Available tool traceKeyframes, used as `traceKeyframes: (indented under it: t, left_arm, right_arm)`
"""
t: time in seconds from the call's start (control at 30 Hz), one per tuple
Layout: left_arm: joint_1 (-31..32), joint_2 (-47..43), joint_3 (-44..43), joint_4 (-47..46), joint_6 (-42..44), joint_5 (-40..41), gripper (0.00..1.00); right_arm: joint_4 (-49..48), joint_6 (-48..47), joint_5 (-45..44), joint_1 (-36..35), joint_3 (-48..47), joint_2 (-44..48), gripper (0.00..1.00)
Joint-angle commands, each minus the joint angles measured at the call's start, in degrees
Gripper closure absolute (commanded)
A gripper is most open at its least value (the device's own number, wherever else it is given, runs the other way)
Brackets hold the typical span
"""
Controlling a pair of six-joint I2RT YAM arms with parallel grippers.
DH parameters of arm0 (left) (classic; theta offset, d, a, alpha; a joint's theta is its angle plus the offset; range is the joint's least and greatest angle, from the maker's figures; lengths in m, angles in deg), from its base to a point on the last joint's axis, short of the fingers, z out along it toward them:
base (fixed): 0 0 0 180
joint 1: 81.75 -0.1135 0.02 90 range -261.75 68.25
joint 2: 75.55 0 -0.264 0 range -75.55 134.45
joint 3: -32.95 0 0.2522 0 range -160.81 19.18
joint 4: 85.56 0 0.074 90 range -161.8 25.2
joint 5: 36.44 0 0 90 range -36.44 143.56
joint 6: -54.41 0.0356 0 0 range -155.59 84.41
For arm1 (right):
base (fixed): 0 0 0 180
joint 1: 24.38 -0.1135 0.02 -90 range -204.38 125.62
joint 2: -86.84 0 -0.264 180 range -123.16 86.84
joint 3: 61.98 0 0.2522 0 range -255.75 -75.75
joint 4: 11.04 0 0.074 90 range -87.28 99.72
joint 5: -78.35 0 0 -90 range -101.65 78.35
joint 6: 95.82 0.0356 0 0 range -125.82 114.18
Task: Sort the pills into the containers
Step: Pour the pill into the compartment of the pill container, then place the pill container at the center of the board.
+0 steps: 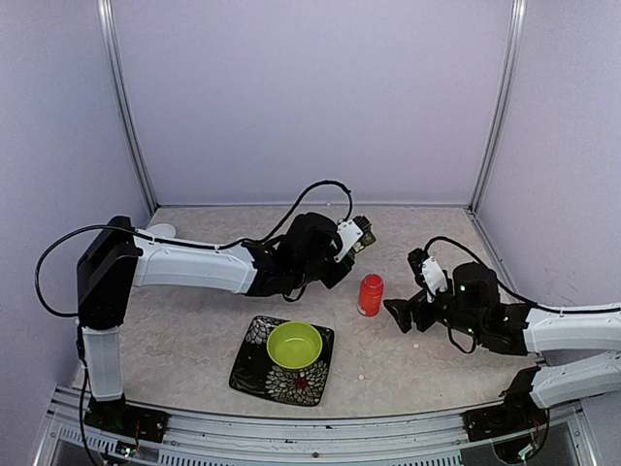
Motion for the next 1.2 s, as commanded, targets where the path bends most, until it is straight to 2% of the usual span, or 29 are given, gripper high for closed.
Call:
traceKeyframes:
  t: [0.0, 0.17, 0.33, 0.6, 0.83, 0.93, 1.17]
  left_arm:
    - [-2.7, -2.3, -1.5, 5.1, -9.4, -8.5, 0.70]
    - [-6.6, -3.3, 0.9, 6.8, -15.1, -16.7, 0.71]
    - [-8.4, -4.4, 4.0, 6.8, -16.6, -20.5, 0.70]
    - [-8.4, -3.4, 10.0, 1.6, -14.3, -21.9, 0.71]
    - [-8.2, -1.5, 11.5, -0.8, -13.0, -23.7, 0.70]
    - [-8.1, -0.8, 11.3, -0.6, -12.6, -23.1, 0.70]
    - [-7.6, 2.0, 10.2, 1.0, -12.6, -22.0, 0.69]
  right_arm:
    - [12.1, 7.7, -1.5, 0.3, -7.3, 2.1, 0.00]
    - [26.6, 16.4, -4.8, 0.3, -12.0, 1.9, 0.00]
    - [31.9, 24.4, -2.8, 0.4, -12.0, 3.9, 0.00]
    - [36.8, 30.8, -1.6, 1.4, -11.3, 4.9, 0.00]
    - [38.6, 33.6, 4.8, 2.8, -10.0, -2.2, 0.00]
    - [38.5, 33.9, 4.9, 2.8, -8.7, -3.4, 0.00]
    - [39.4, 32.7, 4.8, 2.8, -8.3, -5.3, 0.15]
